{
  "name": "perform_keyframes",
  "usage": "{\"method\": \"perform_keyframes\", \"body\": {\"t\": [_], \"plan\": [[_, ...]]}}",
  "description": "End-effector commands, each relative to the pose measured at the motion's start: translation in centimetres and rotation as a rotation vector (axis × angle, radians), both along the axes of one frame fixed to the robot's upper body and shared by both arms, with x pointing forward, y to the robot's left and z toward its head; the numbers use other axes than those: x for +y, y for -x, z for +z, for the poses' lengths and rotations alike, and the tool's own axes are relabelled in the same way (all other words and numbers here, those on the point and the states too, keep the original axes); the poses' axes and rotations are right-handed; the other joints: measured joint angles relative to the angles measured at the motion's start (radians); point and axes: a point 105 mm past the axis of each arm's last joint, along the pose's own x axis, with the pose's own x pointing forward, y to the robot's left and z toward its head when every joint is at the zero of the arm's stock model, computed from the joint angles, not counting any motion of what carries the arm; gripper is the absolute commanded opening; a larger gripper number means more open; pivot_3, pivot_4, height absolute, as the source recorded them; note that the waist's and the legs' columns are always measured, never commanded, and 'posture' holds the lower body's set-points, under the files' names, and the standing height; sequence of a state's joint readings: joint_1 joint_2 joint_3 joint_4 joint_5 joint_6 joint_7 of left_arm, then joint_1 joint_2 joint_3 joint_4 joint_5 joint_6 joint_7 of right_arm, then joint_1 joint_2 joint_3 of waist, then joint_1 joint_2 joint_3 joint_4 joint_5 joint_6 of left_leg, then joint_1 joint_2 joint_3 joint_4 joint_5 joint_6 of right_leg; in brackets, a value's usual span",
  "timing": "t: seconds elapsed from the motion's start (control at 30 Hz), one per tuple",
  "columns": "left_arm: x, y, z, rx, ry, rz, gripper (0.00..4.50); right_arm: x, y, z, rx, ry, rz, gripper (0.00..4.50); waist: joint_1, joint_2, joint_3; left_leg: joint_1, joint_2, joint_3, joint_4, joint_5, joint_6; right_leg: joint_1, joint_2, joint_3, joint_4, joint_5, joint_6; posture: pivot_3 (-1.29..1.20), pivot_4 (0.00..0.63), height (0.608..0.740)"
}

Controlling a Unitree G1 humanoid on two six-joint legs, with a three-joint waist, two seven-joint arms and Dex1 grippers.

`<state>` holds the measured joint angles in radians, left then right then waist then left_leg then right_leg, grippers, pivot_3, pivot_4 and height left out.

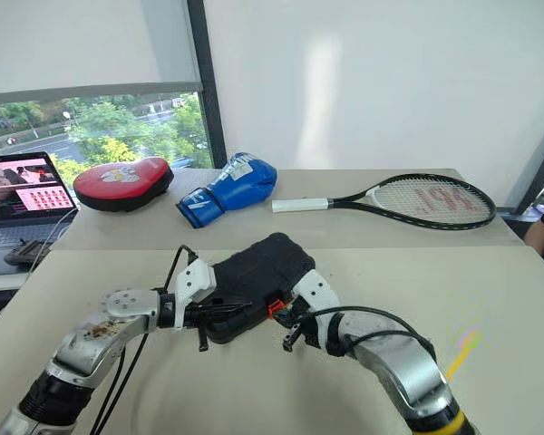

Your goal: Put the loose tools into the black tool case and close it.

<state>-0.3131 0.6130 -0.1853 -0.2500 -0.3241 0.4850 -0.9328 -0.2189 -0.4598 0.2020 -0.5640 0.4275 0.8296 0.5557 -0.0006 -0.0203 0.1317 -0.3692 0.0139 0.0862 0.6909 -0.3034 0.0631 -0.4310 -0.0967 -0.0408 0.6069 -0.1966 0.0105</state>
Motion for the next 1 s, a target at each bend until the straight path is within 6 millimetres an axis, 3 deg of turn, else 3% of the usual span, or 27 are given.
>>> {"method": "perform_keyframes", "body": {"t": [0.03,0.13,0.23,0.47,0.57,0.6,0.7,0.77,1.0], "plan": [[1.0,0.5,-2.8,0.124,0.037,0.083,0.00,-0.7,1.2,1.1,-0.029,-0.076,-0.017,0.05,0.001,0.000,0.001,0.000,0.000,0.000,0.000,0.000,0.000,0.000,0.000,0.000,0.000,0.000,0.000,0.00,0.150,0.740],[0.9,0.1,-1.3,0.104,0.107,0.115,0.00,-0.8,1.7,0.8,0.002,-0.107,-0.039,0.05,0.008,-0.002,0.003,-0.002,0.000,0.000,0.001,0.000,0.000,-0.002,-0.002,0.000,0.000,0.000,-0.001,0.00,0.150,0.740],[1.0,-0.2,-0.1,0.102,0.148,0.146,0.00,-0.6,1.6,0.9,-0.004,-0.133,-0.071,0.74,0.010,-0.003,0.004,-0.006,0.000,0.000,0.002,0.000,0.000,-0.006,-0.001,0.000,0.001,0.000,-0.001,0.00,0.150,0.740],[2.0,-0.5,2.2,0.098,0.195,0.214,0.00,0.0,2.0,-0.2,-0.027,-0.129,-0.185,3.15,0.011,-0.003,0.005,-0.013,0.000,0.000,0.002,0.001,-0.001,-0.011,0.005,-0.001,0.002,0.000,-0.001,0.00,0.150,0.740],[2.3,-0.3,3.3,0.070,0.226,0.165,0.00,0.2,2.3,-0.2,-0.038,-0.153,-0.213,4.18,0.010,-0.003,0.007,-0.015,-0.001,0.000,0.002,0.001,-0.002,-0.013,0.005,-0.001,0.002,0.000,-0.001,0.00,0.150,0.740],[2.7,0.1,3.9,0.099,0.262,0.135,0.26,0.1,2.6,0.0,-0.043,-0.164,-0.218,4.49,0.010,-0.003,0.008,-0.015,-0.001,0.000,0.003,0.002,-0.003,-0.013,0.006,-0.001,0.002,0.000,-0.001,0.00,0.150,0.740],[4.2,1.0,5.0,0.158,0.299,0.091,1.02,-1.2,3.8,0.9,-0.063,-0.183,-0.229,4.50,0.010,-0.004,0.009,-0.017,-0.001,0.000,0.003,0.002,-0.003,-0.014,0.006,-0.002,0.002,0.000,-0.001,0.00,0.150,0.740],[5.9,1.7,5.1,0.165,0.286,0.119,1.83,-2.9,5.2,1.9,-0.086,-0.180,-0.229,4.50,0.011,-0.004,0.009,-0.017,-0.001,0.000,0.003,0.005,-0.008,-0.015,0.006,-0.002,0.002,-0.001,0.000,0.00,0.150,0.740],[10.6,6.8,2.5,0.207,0.173,0.214,4.38,-7.8,9.0,3.3,-0.078,-0.058,-0.179,4.50,0.001,-0.004,0.011,-0.013,-0.001,0.002,0.003,0.001,-0.008,-0.012,0.005,0.000,0.001,-0.003,0.002,0.00,0.150,0.740]]}}
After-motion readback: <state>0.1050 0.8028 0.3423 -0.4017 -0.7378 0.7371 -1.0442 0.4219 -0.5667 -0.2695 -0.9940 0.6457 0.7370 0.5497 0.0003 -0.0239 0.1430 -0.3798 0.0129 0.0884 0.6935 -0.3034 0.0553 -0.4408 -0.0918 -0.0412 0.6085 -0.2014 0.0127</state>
